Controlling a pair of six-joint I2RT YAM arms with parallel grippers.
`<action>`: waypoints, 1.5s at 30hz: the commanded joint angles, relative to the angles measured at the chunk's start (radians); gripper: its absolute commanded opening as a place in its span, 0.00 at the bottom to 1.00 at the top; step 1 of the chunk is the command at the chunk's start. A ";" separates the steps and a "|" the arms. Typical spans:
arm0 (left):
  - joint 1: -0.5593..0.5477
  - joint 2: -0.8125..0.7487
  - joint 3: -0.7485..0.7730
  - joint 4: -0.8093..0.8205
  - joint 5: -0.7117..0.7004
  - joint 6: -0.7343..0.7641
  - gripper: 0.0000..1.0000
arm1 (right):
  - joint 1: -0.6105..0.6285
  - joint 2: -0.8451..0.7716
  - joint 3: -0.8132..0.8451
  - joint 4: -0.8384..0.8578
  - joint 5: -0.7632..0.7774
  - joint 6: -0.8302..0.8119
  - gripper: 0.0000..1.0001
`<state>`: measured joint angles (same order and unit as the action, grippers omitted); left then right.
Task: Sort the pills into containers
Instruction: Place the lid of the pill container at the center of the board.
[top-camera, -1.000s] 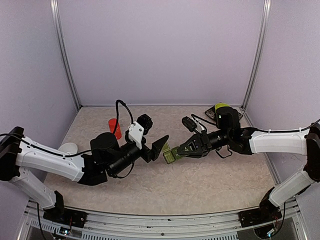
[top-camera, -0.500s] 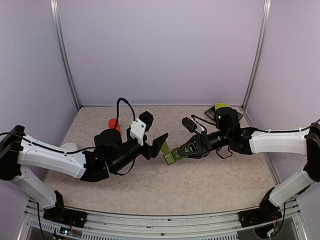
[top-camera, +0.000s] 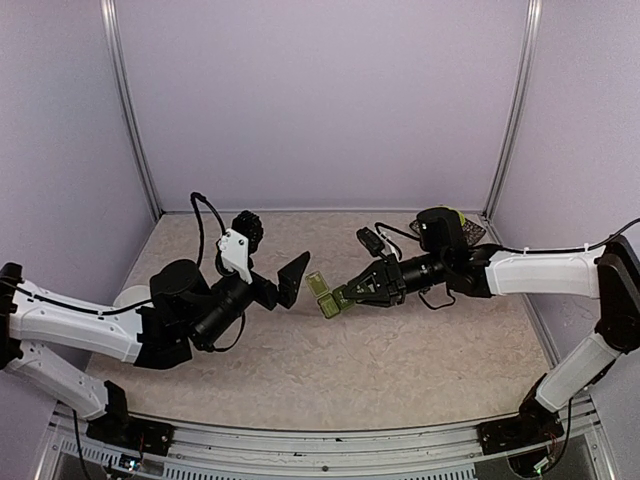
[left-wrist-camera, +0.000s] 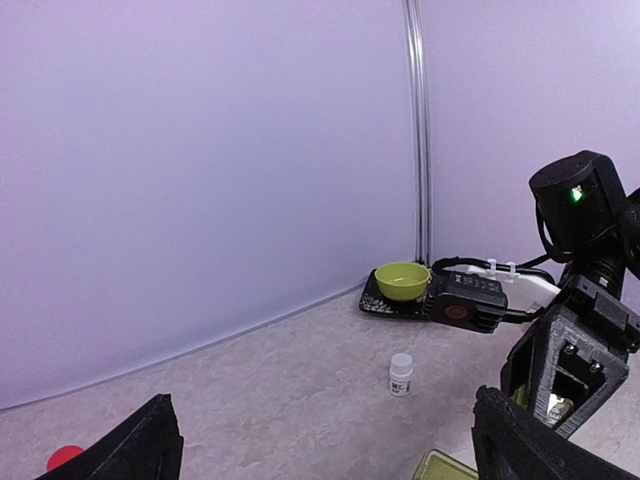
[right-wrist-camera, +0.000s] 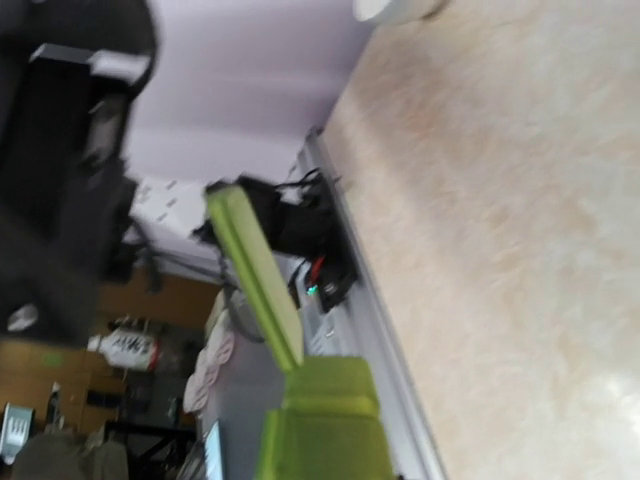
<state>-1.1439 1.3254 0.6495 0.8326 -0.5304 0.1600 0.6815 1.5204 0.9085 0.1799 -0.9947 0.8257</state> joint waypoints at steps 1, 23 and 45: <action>0.004 -0.060 -0.066 0.022 -0.071 -0.041 0.99 | -0.020 0.075 0.070 -0.038 0.103 -0.021 0.32; -0.097 -0.185 -0.209 -0.030 -0.272 -0.136 0.99 | -0.086 0.540 0.309 0.177 0.406 0.132 0.26; -0.122 -0.195 -0.249 -0.035 -0.342 -0.192 0.99 | -0.096 0.787 0.595 0.031 0.558 0.183 0.34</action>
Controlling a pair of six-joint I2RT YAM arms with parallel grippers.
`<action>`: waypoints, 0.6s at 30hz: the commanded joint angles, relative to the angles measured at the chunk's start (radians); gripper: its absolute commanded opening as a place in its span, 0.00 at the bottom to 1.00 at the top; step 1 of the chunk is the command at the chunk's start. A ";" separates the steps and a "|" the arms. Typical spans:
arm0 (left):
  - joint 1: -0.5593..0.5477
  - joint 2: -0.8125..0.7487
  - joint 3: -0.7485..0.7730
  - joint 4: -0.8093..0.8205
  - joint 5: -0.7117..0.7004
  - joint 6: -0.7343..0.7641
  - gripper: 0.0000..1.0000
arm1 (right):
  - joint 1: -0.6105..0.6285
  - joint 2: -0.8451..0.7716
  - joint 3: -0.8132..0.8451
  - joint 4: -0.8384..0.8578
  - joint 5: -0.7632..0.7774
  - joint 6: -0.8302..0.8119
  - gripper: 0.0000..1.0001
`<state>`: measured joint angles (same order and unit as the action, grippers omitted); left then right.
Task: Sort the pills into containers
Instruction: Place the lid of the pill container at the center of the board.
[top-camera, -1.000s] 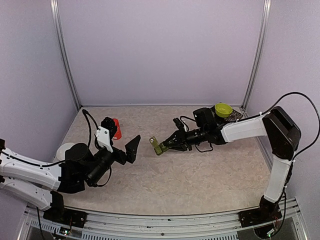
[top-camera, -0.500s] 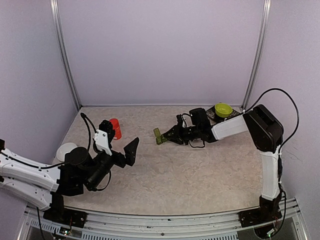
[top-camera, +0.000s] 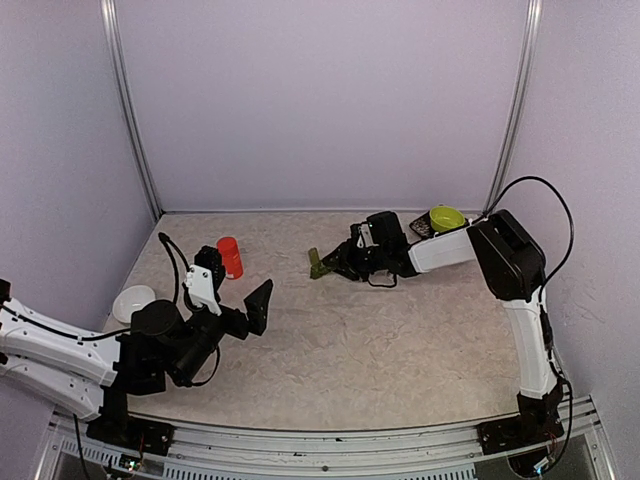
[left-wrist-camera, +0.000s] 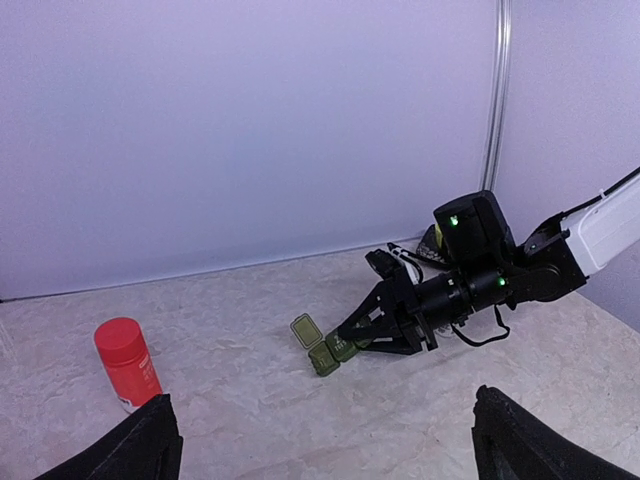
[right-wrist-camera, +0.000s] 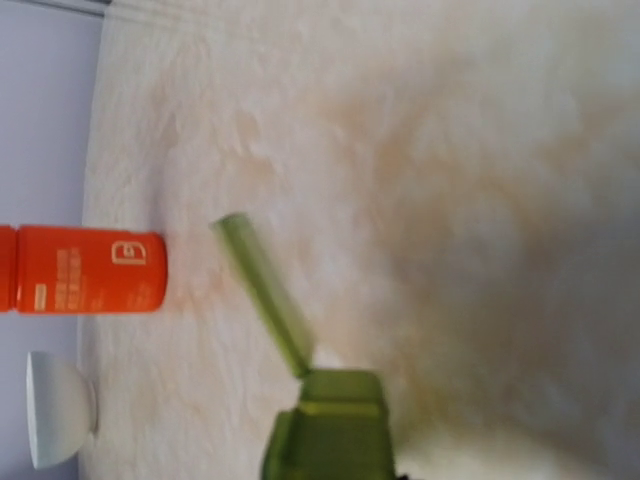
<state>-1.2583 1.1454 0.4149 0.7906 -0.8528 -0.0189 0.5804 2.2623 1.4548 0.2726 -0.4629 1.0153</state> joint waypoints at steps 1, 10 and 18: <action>-0.006 -0.017 -0.018 0.011 -0.020 -0.013 0.99 | 0.007 0.053 0.057 -0.070 0.025 -0.009 0.35; -0.006 -0.019 -0.038 0.028 -0.021 -0.025 0.99 | 0.015 0.071 0.060 -0.074 0.008 -0.013 0.44; -0.006 -0.013 -0.045 0.045 -0.020 -0.037 0.99 | 0.013 0.077 0.101 -0.130 0.013 -0.042 0.52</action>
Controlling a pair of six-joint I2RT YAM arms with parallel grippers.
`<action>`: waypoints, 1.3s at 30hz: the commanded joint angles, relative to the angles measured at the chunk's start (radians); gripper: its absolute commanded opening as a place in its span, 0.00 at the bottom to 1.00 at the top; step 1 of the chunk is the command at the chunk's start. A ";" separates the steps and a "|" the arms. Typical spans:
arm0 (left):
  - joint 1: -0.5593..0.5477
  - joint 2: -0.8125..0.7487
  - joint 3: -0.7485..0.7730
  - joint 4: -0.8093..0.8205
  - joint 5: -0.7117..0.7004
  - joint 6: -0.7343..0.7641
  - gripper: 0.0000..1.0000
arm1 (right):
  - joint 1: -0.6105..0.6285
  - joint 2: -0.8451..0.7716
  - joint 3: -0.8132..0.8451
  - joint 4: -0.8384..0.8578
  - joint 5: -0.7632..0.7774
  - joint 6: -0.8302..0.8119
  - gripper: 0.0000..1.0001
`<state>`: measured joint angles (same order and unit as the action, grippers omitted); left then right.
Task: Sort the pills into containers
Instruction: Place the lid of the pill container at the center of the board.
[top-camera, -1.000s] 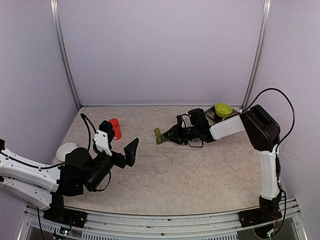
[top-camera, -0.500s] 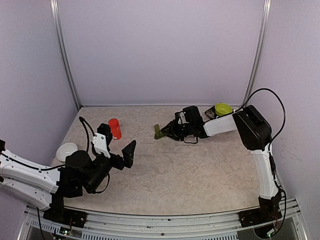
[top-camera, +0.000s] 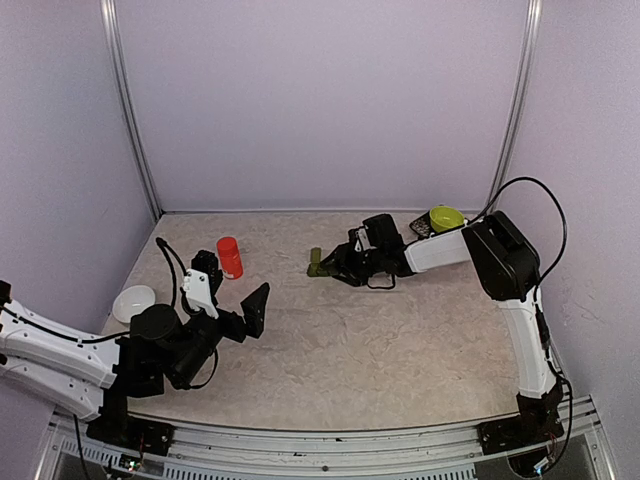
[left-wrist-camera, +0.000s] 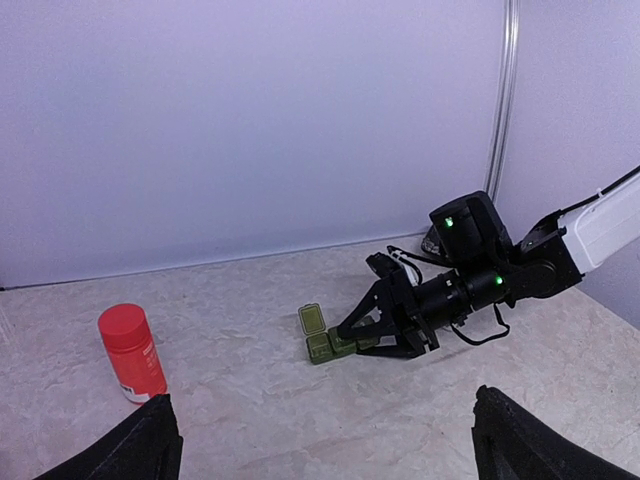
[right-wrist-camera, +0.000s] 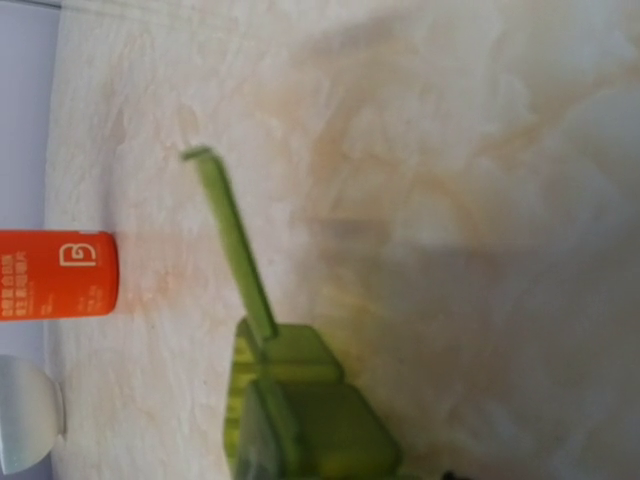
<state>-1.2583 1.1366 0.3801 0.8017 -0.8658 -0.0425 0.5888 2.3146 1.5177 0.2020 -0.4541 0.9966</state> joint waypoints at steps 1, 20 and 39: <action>-0.006 -0.004 -0.012 0.036 -0.007 -0.015 0.99 | 0.005 0.028 0.043 -0.066 0.004 -0.025 0.53; -0.010 -0.014 -0.041 0.051 -0.020 -0.037 0.99 | -0.035 0.012 0.111 -0.197 0.049 -0.085 0.67; -0.011 -0.011 -0.046 0.047 -0.041 -0.044 0.99 | -0.008 0.082 0.360 -0.548 0.298 -0.310 0.80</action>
<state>-1.2640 1.1194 0.3405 0.8230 -0.8848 -0.0792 0.5606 2.3600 1.8412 -0.2348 -0.2367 0.7479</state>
